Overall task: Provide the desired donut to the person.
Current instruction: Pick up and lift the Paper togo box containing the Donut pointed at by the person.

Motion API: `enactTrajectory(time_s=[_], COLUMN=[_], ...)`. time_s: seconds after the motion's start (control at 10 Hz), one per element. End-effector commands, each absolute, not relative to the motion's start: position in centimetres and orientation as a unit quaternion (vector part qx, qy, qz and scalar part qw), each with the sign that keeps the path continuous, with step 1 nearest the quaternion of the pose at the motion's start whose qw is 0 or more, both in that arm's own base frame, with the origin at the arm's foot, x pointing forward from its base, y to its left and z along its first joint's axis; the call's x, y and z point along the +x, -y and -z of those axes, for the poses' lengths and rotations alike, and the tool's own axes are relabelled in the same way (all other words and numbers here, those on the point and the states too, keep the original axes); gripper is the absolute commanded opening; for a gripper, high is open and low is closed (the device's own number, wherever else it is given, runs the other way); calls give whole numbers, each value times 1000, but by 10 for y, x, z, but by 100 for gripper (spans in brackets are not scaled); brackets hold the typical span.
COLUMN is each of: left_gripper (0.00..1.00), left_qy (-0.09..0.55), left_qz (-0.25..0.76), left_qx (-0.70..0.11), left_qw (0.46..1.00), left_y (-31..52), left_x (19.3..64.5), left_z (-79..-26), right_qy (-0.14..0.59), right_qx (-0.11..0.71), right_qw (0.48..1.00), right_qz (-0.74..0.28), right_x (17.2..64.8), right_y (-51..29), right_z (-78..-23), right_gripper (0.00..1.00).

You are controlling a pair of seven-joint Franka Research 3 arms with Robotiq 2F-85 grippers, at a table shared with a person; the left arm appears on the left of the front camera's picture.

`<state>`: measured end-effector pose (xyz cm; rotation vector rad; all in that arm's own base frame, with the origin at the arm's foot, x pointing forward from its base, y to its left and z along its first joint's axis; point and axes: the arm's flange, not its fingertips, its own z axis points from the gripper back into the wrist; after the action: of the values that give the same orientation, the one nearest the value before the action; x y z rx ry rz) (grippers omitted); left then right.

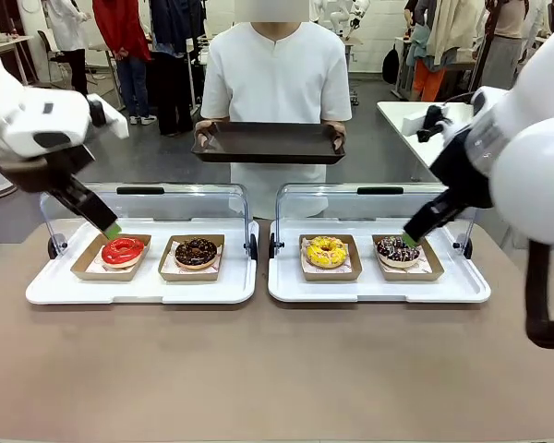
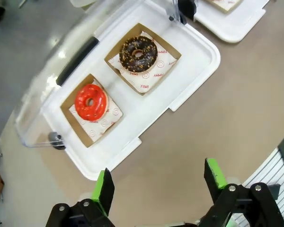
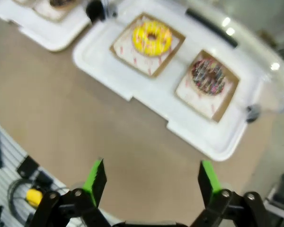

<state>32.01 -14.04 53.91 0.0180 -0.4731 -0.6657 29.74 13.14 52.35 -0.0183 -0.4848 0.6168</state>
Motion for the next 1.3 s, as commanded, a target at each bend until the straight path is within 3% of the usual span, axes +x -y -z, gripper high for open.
enactTrajectory(time_s=[0.0,0.8,0.9,1.2], left_gripper=[100,100,100,100], left_qy=[231,234,225,247], left_qz=[303,318,399,507], left_qx=[21,11,-76,-275], left_qw=[924,919,886,779], left_y=[141,138,117,43], left_x=[325,319,320,342], left_z=[-552,-556,-561,-574], right_qy=[216,219,217,255], right_qx=[-42,-21,34,223], right_qw=[930,928,887,808], right_qz=[-294,-301,-407,-483], right_x=[280,280,286,319], right_y=[-136,-132,-104,-2], right_z=[-547,-546,-553,-563], right_gripper=[100,100,100,100])
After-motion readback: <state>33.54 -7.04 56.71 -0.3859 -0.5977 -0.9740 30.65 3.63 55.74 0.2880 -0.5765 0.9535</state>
